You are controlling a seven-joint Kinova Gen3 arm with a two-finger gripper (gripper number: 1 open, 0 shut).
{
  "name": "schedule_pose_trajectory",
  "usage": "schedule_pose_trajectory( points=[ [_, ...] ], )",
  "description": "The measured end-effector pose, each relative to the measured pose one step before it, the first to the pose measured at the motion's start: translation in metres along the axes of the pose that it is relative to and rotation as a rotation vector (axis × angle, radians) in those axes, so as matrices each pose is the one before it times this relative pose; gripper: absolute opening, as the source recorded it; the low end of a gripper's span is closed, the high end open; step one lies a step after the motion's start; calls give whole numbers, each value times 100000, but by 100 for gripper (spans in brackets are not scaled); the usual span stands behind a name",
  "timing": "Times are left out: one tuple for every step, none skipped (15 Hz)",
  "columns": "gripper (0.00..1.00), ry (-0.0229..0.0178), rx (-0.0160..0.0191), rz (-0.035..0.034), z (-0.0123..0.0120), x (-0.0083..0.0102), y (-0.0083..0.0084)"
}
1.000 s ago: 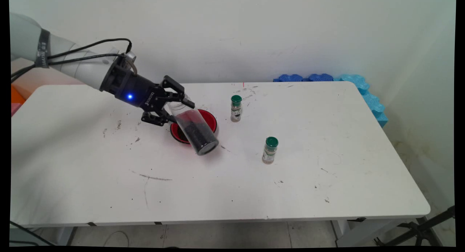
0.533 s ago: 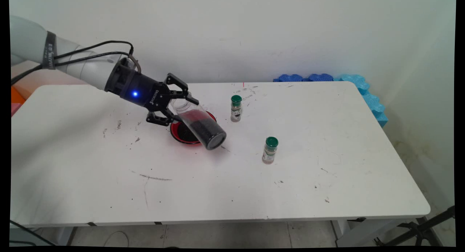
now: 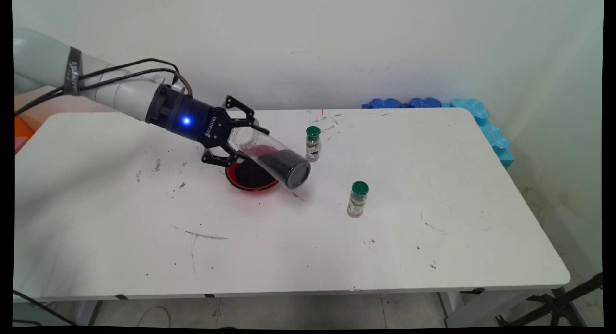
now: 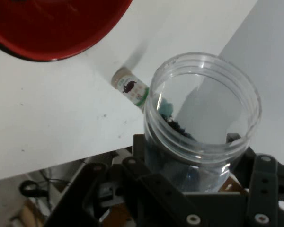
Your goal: Pour the black seasoning powder in the red bowl
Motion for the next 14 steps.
schedule_pose_trajectory(
  points=[
    [0,-103,-973,-2737,80,102,-32],
    [0,-95,-1095,-2819,81,114,-12],
    [0,-96,-868,-2262,78,94,-9],
    [0,-74,-1016,-2474,68,120,-20],
    [0,-102,-876,-2322,87,114,-35],
    [0,-68,-732,-1834,78,97,-24],
    [0,-80,-433,-1186,57,58,-23],
    [0,-93,-637,-1658,78,85,-37],
    [0,-128,-714,-1843,98,90,-36],
    [0,-108,-658,-1789,99,86,-50],
    [0,-93,-496,-1449,79,68,-45],
    [0,-46,-293,-930,50,44,-41],
    [0,-82,-404,-1384,74,68,-64],
    [0,-117,-469,-1536,76,57,-81]
  ],
)
